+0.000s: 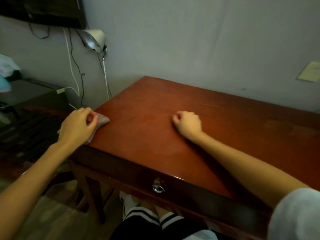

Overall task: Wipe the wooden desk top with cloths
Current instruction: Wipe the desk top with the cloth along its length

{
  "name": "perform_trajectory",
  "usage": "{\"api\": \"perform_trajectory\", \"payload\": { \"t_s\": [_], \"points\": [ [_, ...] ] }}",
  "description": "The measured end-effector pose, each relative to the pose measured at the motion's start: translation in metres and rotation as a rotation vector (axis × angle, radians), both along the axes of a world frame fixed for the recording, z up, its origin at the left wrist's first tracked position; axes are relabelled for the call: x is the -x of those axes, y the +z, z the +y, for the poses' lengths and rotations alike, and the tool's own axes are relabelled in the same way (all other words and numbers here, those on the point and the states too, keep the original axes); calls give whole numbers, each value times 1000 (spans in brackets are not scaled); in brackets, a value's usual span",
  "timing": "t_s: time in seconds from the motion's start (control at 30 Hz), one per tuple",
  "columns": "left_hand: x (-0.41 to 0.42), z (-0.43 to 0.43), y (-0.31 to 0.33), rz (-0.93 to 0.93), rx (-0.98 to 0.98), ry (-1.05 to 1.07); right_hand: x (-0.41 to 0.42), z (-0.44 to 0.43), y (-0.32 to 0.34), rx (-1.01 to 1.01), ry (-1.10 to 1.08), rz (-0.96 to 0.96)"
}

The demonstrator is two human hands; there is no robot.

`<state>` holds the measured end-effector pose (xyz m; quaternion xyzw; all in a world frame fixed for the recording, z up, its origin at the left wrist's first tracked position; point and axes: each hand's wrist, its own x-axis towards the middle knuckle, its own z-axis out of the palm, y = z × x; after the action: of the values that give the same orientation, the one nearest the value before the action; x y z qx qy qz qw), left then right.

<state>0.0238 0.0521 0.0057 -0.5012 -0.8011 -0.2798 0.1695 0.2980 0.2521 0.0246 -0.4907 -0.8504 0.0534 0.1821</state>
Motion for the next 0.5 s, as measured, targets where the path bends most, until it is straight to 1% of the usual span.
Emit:
{"api": "perform_trajectory", "payload": {
  "t_s": [0.07, 0.13, 0.2, 0.23, 0.27, 0.3, 0.33, 0.37, 0.43, 0.47, 0.5],
  "points": [
    [-2, 3, -4, -28, 6, 16, 31, -71, -2, -3, 271, -21],
    [-4, 5, -4, -33, 1, 23, 39, -127, 0, -4, 551, -14],
    [-3, 5, -4, -39, -3, 18, 29, -144, 5, -2, 798, -8],
    [-2, 5, -5, -42, 4, 17, 23, -138, 9, -4, 842, -2],
    [0, 4, -6, -44, 14, 18, 18, -121, 14, 6, 810, 34],
    [1, 5, -7, -47, 20, 20, 13, -95, 20, 17, 726, 109],
    [1, 5, -8, -52, 21, 22, 6, -61, 24, 4, 599, 191],
    [1, 5, -8, -55, 20, 24, -6, -20, 29, -28, 441, 227],
    [-2, 5, -8, -58, 17, 27, -43, 52, 30, -62, 108, 160],
    [-2, 5, -8, -58, 13, 25, -64, 76, 24, -48, -24, 94],
    [-3, 5, -8, -57, 11, 24, -80, 89, 17, -16, -105, 52]
  ]
}}
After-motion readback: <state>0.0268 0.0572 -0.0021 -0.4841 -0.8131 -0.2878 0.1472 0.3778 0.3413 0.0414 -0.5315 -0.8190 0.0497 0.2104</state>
